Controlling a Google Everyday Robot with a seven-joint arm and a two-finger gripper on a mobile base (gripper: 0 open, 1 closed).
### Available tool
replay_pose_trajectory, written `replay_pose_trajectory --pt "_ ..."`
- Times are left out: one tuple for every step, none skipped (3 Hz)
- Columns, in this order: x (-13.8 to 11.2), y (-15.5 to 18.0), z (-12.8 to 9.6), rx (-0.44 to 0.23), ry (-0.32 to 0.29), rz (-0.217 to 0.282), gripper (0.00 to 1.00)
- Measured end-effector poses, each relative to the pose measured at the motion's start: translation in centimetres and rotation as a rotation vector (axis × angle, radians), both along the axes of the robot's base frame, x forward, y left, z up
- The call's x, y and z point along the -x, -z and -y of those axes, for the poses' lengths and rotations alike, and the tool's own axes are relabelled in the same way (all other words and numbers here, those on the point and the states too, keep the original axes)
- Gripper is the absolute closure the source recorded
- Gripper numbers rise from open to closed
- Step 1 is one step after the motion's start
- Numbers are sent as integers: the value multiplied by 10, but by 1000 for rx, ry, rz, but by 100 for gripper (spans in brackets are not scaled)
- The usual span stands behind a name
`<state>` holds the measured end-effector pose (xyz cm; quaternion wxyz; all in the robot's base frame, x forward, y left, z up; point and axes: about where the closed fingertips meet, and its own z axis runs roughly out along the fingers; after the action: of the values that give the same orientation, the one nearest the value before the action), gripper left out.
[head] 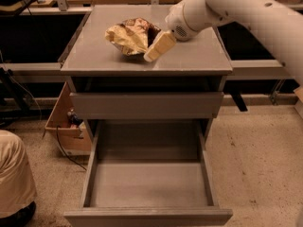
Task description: Place brown chip bag into middle drawer
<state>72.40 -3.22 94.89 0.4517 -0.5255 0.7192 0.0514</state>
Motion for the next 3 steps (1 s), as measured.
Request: replay_pose_trajectory --pt "-31 9 -26 -94 15 -5 0" --pt "-60 27 -58 -151 26 -38 0" --pt "-86 55 -79 -199 63 -89 0"
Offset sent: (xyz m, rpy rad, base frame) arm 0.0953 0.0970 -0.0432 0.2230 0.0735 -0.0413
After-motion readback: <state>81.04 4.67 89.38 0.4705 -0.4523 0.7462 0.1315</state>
